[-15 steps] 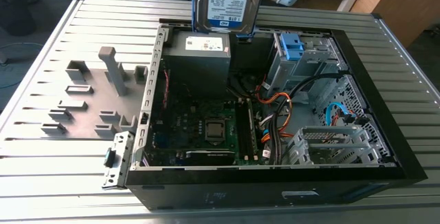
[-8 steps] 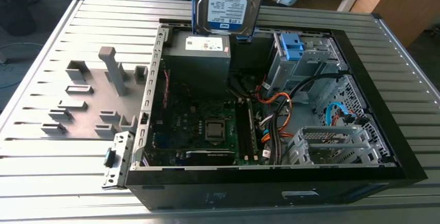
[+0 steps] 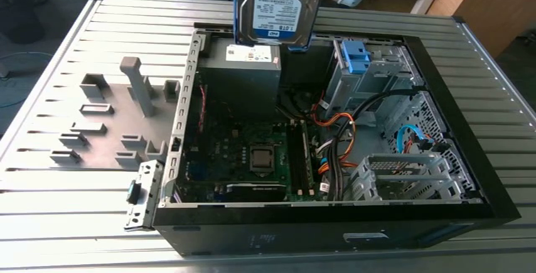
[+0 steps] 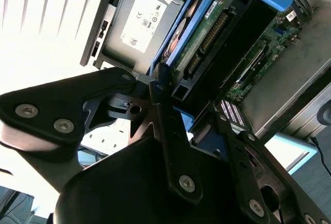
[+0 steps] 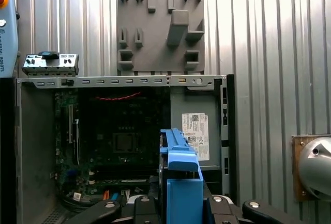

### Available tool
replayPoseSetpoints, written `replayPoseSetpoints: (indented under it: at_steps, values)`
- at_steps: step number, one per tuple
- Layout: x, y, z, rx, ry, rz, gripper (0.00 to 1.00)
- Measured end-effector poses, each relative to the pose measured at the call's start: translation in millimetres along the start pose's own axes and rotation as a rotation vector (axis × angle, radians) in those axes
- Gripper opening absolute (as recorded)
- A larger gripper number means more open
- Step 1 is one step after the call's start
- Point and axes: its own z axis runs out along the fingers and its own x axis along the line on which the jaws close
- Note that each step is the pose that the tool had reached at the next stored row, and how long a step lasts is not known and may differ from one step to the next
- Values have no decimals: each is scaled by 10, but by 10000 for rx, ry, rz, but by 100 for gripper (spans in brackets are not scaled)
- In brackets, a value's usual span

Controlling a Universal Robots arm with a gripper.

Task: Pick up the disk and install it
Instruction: 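Pick up the disk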

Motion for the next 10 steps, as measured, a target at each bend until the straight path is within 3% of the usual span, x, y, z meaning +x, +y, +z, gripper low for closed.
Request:
replayPoseSetpoints:
  at_steps: [10]
  values:
    - [46,-2,-2,0,0,-1,36]
